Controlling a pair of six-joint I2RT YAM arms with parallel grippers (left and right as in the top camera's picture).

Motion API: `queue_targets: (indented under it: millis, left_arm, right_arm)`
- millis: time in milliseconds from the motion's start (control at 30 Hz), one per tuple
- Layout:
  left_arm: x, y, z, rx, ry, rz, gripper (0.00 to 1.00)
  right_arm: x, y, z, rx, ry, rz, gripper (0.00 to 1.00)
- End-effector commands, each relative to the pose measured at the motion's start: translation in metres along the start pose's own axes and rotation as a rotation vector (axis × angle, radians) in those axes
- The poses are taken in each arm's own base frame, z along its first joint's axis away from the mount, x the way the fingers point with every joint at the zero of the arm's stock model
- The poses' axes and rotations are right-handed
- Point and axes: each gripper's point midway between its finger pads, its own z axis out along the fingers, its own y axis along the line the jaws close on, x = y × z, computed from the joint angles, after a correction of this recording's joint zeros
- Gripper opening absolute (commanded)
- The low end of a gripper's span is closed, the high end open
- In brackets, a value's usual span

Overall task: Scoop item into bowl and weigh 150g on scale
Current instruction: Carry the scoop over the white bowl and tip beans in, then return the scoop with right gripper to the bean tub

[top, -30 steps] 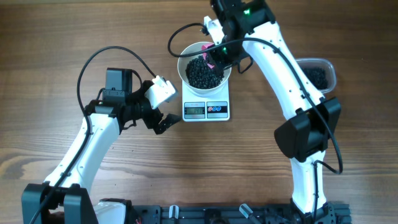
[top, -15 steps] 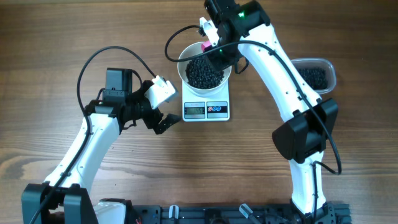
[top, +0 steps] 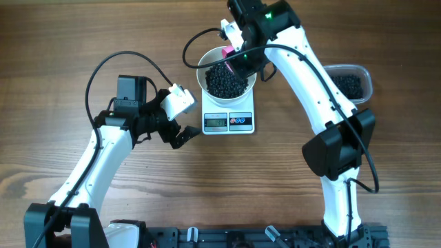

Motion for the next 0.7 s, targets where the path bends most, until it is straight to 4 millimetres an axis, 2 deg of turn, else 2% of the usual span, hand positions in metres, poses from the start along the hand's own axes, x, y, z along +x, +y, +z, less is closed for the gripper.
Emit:
queue_targets:
  millis: [0, 267, 667]
  left_arm:
    - [0.002, -0.005, 0.003, 0.027, -0.006, -0.011, 1.0]
    - [0.002, -0.005, 0.003, 0.027, -0.006, -0.011, 1.0]
    - [0.002, -0.005, 0.003, 0.027, -0.006, -0.011, 1.0]
  right_arm:
    - [-0.006, -0.001, -0.002, -0.089, -0.028, 0.019, 0.04]
    - [-0.009, -0.002, -0.013, -0.29, -0.078, 0.044, 0.04]
    - [-0.013, -0.014, -0.03, -0.471, -0.149, 0.099, 0.04]
